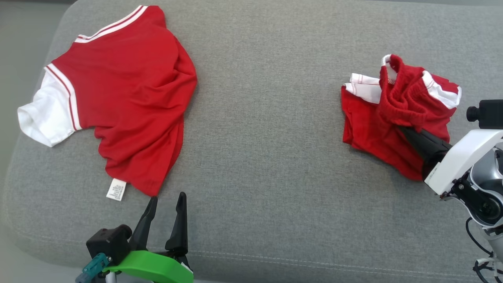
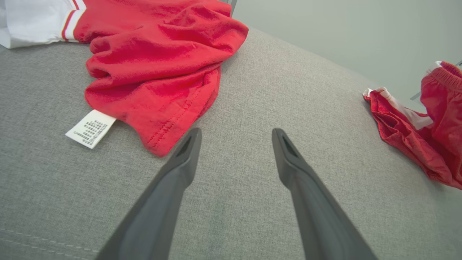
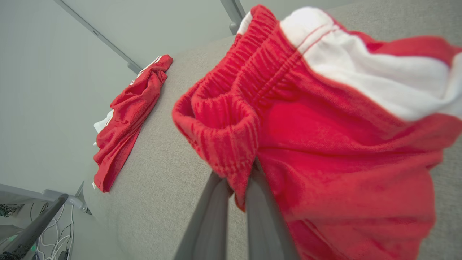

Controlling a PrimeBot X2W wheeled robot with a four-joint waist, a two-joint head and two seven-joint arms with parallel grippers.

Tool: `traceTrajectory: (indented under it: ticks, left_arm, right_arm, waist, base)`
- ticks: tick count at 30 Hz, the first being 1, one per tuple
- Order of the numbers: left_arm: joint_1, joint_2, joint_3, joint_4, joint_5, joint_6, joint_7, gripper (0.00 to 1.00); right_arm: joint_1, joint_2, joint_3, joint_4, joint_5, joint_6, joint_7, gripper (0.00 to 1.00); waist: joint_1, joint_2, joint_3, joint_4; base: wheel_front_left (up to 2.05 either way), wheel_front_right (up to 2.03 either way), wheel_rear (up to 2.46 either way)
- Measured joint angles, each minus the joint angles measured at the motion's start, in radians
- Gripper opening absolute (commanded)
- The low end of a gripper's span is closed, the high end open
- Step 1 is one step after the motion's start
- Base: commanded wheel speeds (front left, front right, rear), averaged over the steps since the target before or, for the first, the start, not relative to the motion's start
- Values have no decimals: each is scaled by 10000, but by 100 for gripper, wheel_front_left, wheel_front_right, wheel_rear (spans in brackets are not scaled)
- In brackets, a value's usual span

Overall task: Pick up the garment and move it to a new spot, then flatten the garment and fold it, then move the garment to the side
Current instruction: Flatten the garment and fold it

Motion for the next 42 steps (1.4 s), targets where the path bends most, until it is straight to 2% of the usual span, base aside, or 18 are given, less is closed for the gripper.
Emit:
traceTrajectory:
  ticks: [4,5,7,9,10,12,13,14,15,20,26,35,40,42]
  left_arm:
    - [-6,-48,-4,75,-40,-10,-86,100]
    - [-9,-52,-4,98,-63,-13,-86,100]
    - [-13,-69,0,146,-82,-15,-98,100]
    - [-16,-90,8,222,-92,-56,-167,100]
    - [-18,-102,25,236,-94,-58,-188,100]
    - [-18,-115,40,242,-105,-58,-190,100]
    - [-18,-119,38,247,-111,-59,-190,100]
    - [-21,-125,36,259,-127,-88,-190,100]
    - [-28,-132,33,268,-146,-88,-190,100]
    - [-53,-142,46,314,-153,-92,-278,100]
    - [-53,-144,184,374,-165,-92,-366,100]
    - [-78,109,176,63,-142,-199,-362,100]
    - [-530,516,-140,-341,153,-485,-81,100]
    - [-780,688,-299,-485,364,-610,56,100]
  right_arm:
    - [-1,-230,88,-165,-178,-268,405,0]
    - [-2,-267,94,-211,-180,-334,483,11]
    - [-8,-291,128,-293,-203,-431,652,17]
    - [-12,-299,288,-384,-253,-431,859,15]
    - [-12,-301,389,-437,-261,-435,988,7]
    - [-17,-314,566,-560,-316,-516,1227,7]
    - [-18,-316,612,-596,-353,-522,1310,15]
    - [-19,-314,633,-631,-360,-600,1361,44]
    - [-22,-318,633,-660,-378,-650,1392,100]
    - [-46,-313,489,-892,-451,-953,1394,100]
    - [-156,-240,493,-1122,-683,-1032,1369,100]
    - [-101,554,456,-2036,-779,-1133,527,100]
    - [66,372,414,-2290,-2138,-1250,-408,100]
    - [170,209,272,-2339,-2807,-1409,-861,100]
  waist:
    - [0,0,-21,203]
    - [0,0,-25,245]
    - [0,0,-38,318]
    - [0,0,-68,361]
    - [0,0,-89,374]
    - [0,0,-113,385]
    - [0,0,-114,384]
    - [0,0,-117,383]
    - [0,0,-122,380]
    - [0,0,-157,360]
    - [0,0,-270,205]
    - [0,0,-440,-355]
    - [0,0,-462,-874]
    - [0,0,-458,-1108]
  base:
    - [0,0,0]
    - [0,0,0]
    - [0,0,0]
    - [0,0,0]
    - [0,0,0]
    - [0,0,0]
    - [0,0,0]
    - [0,0,0]
    - [0,0,0]
    - [0,0,0]
    - [0,0,0]
    - [0,0,0]
    - [0,0,0]
    - [0,0,0]
